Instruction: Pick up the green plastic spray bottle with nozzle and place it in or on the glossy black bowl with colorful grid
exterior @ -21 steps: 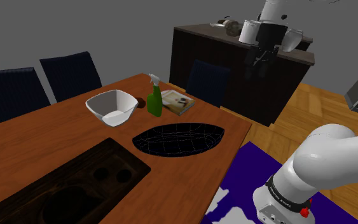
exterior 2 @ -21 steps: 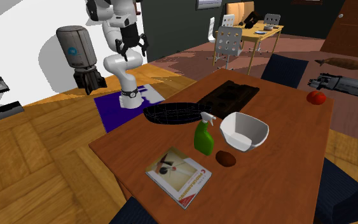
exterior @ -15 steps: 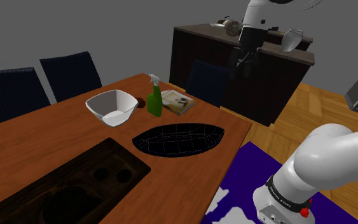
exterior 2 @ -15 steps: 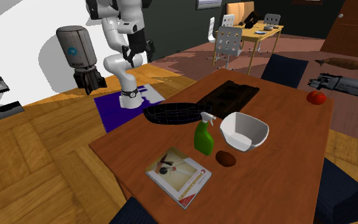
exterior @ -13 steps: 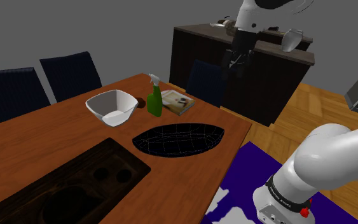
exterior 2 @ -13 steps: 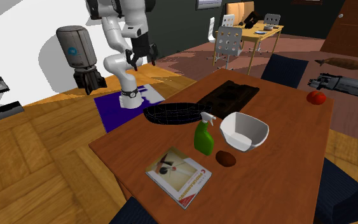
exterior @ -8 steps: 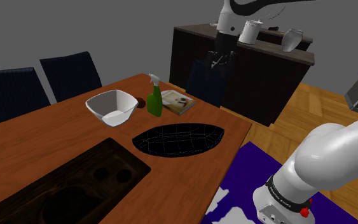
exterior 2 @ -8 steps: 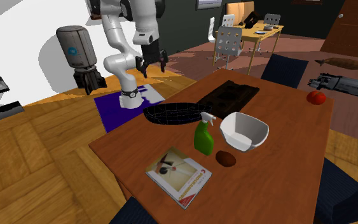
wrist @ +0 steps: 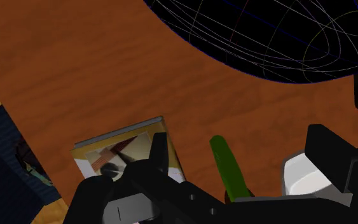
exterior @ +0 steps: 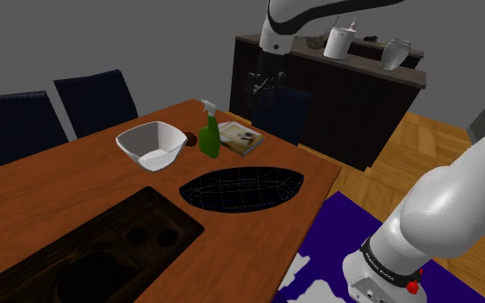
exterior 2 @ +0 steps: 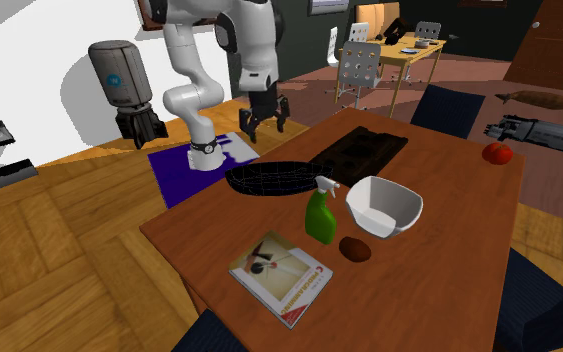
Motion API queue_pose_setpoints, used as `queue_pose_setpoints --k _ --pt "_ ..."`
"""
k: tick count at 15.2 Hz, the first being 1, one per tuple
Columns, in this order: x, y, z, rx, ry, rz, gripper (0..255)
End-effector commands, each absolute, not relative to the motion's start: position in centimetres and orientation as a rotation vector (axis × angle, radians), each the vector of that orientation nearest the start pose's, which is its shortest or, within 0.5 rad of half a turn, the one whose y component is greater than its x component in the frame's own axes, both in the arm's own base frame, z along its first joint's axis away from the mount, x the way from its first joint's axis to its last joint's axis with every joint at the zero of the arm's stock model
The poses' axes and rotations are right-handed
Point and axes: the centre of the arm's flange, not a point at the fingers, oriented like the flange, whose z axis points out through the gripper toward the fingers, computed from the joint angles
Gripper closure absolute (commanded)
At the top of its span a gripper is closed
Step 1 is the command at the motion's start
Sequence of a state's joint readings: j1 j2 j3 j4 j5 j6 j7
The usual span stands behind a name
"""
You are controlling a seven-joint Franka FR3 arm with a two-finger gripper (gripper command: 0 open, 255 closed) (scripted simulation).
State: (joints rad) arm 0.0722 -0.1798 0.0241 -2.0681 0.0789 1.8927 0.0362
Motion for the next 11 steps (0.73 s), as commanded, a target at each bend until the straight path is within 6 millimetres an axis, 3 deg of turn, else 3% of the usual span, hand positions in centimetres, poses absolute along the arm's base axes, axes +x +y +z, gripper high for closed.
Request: queue_pose_setpoints --k 1,11 --pt "52.5 6.5 50.3 -3.071 -0.063 -0.017 0" --pt "63.7 11.1 46.7 -3.078 -0.114 -0.091 0"
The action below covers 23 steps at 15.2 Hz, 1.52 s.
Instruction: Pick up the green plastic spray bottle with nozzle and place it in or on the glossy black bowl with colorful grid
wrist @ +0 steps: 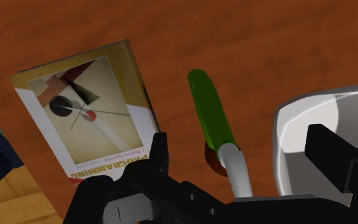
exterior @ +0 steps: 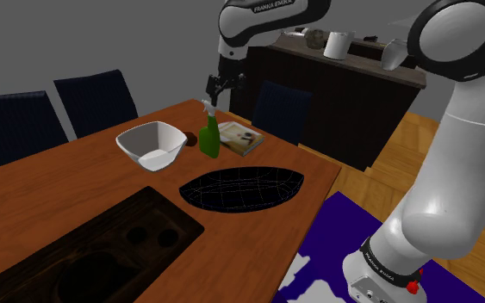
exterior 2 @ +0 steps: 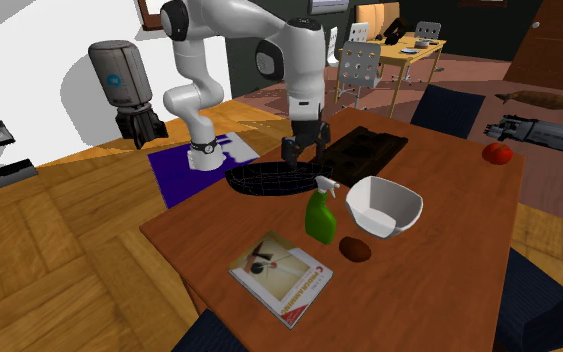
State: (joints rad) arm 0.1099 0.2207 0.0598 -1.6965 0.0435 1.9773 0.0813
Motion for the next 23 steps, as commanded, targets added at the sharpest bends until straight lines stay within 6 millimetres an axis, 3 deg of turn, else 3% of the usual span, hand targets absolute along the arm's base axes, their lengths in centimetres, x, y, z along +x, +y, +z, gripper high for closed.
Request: queue_pose_setpoints --k 1,2,10,18,19,23 --pt "64.8 11.6 46.4 -3.079 -0.119 -0.099 0" --pt "65.9 12.1 46.0 -3.079 -0.124 -0.106 0" --pt "66.3 12.3 42.0 -3.079 -0.124 -0.107 0" --pt "66.3 12.3 42.0 -3.079 -0.124 -0.107 0" --pt "66.3 12.3 42.0 -3.079 -0.124 -0.107 255" --pt "66.3 12.3 42.0 -3.079 -0.124 -0.107 255"
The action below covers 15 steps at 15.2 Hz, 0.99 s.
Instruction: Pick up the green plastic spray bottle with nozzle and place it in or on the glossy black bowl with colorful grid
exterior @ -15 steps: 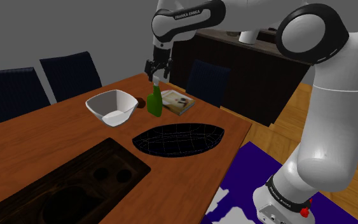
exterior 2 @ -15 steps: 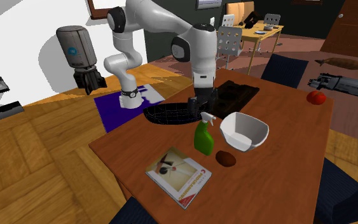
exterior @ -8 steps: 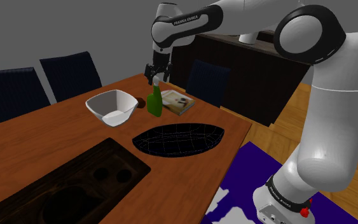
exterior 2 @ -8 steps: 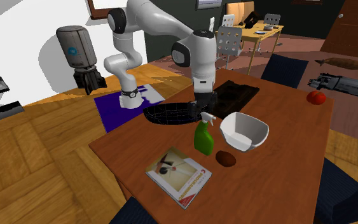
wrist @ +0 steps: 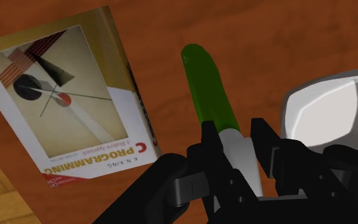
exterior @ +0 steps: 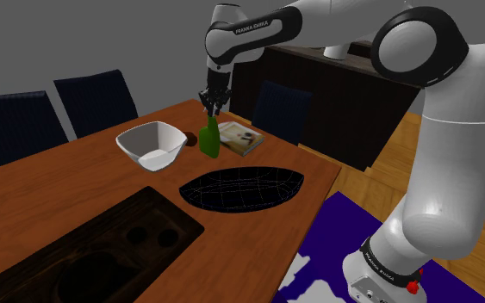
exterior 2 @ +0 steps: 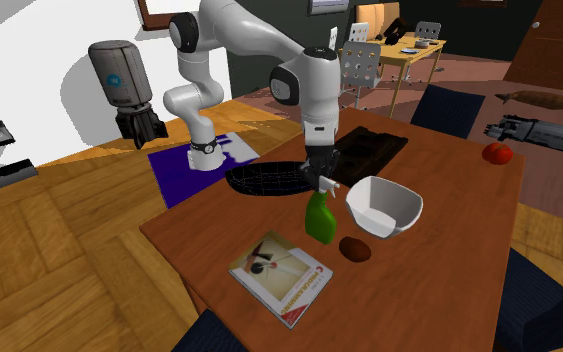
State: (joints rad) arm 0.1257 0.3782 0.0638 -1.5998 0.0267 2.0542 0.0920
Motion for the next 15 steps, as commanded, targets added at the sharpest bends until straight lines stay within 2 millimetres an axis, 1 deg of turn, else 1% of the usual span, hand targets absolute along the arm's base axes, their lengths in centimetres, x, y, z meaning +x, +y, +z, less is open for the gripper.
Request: queue_pose_setpoints --k 1,5,15 --pt "66.3 12.3 42.0 -3.079 -0.124 -0.107 255" --pt "66.3 12.3 42.0 -3.079 -0.124 -0.107 255" --pt "66.3 12.3 47.3 -3.079 -0.124 -0.107 255"
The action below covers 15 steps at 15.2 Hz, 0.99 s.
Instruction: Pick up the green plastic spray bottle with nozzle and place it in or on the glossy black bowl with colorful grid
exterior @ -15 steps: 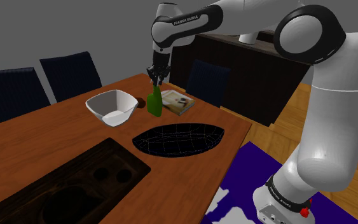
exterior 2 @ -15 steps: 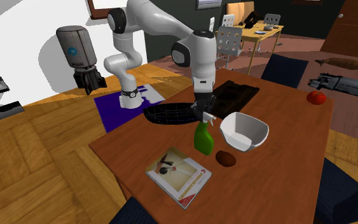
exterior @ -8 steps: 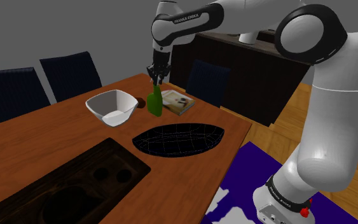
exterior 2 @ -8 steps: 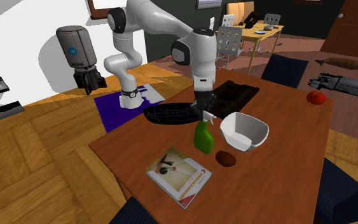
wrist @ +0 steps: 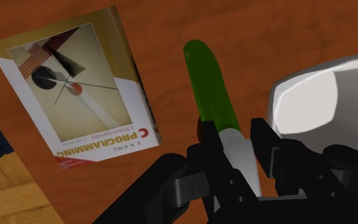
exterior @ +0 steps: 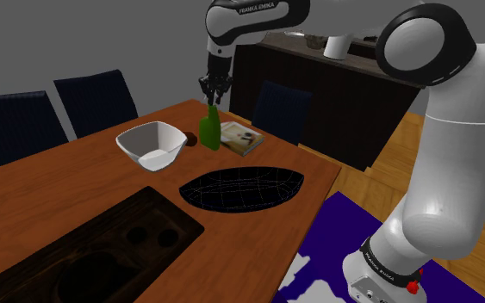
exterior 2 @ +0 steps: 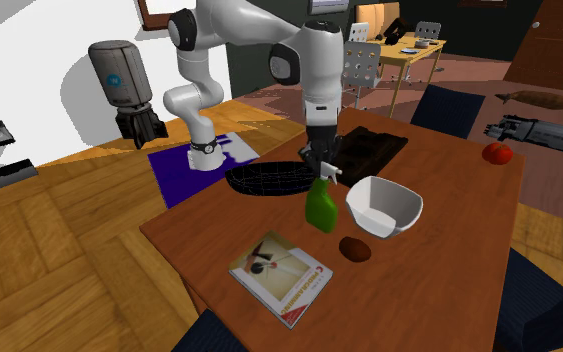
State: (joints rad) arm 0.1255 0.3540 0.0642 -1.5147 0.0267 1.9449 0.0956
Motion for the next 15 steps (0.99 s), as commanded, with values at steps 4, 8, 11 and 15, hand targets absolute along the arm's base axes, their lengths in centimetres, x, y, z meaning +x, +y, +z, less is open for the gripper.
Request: queue_pose_setpoints --k 4,8,11,15 --pt "66.3 12.3 49.4 -3.079 -0.124 -0.107 255" --pt "66.3 12.3 51.5 -3.079 -0.124 -0.107 255" --pt "66.3 12.3 53.1 -3.079 -0.124 -0.107 255" --pt "66.3 12.3 55.2 -3.079 -0.124 -0.107 255"
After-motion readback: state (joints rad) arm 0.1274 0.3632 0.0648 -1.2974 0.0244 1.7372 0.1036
